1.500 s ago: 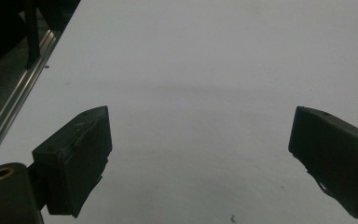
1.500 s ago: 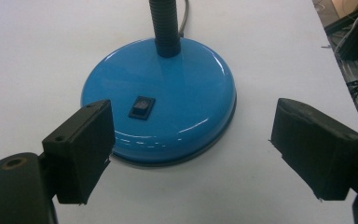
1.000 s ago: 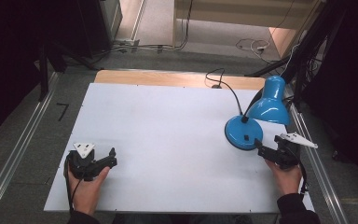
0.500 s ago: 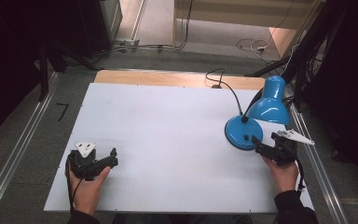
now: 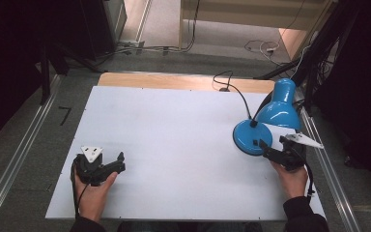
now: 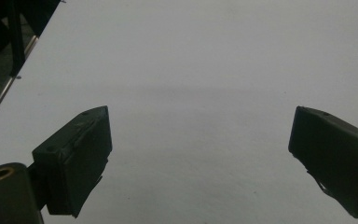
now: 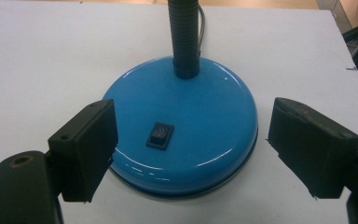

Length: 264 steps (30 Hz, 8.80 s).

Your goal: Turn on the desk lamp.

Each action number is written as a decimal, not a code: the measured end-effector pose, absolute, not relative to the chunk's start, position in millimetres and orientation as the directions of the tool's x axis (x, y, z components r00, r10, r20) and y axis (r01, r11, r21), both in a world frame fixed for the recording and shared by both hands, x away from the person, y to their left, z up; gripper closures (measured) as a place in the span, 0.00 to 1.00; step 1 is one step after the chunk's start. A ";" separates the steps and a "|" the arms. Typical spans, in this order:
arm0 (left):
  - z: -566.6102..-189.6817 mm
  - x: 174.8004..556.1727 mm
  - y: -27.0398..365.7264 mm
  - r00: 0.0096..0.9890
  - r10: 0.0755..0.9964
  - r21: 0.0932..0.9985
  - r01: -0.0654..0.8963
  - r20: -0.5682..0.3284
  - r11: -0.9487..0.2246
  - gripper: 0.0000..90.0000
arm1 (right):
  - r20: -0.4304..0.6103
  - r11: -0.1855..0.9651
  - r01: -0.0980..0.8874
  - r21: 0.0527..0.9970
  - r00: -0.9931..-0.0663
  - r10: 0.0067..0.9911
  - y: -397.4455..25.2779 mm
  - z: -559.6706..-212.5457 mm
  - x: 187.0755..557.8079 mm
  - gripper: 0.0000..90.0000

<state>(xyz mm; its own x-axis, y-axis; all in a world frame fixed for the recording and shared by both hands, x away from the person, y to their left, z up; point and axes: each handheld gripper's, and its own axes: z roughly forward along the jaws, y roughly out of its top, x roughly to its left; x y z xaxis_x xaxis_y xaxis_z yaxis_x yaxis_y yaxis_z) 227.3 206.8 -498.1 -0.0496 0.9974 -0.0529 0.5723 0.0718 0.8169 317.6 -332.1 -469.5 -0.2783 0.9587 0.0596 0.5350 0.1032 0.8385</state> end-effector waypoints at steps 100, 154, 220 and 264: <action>-500.3 226.6 213.2 -0.057 0.995 0.806 0.584 -0.084 0.102 0.08 | 0.031 0.162 0.558 0.814 -0.320 0.947 -309.5 -496.6 333.4 0.97; -500.5 226.6 213.2 -0.056 0.995 0.803 0.587 -0.088 0.104 0.08 | 0.024 0.175 0.556 0.813 -0.332 0.943 -307.0 -498.4 329.7 0.97; -500.9 227.0 217.0 -0.064 0.992 0.796 0.592 -0.112 0.128 0.08 | 0.094 0.147 0.572 0.807 -0.370 0.924 -322.7 -477.9 308.9 0.22; -501.8 227.3 216.7 -0.062 0.991 0.790 0.599 -0.119 0.132 0.08 | 0.106 0.134 0.589 0.797 -0.355 0.929 -341.8 -477.5 290.1 0.21</action>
<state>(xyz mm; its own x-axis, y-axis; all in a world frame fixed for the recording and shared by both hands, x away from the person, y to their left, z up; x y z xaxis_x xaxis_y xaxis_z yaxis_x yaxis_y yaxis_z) 227.3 216.7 -501.8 -0.0624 0.9909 -0.1189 0.5989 0.1325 0.7898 290.1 -341.8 -477.5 -0.3553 0.9287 0.1062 0.5888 0.1341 0.7971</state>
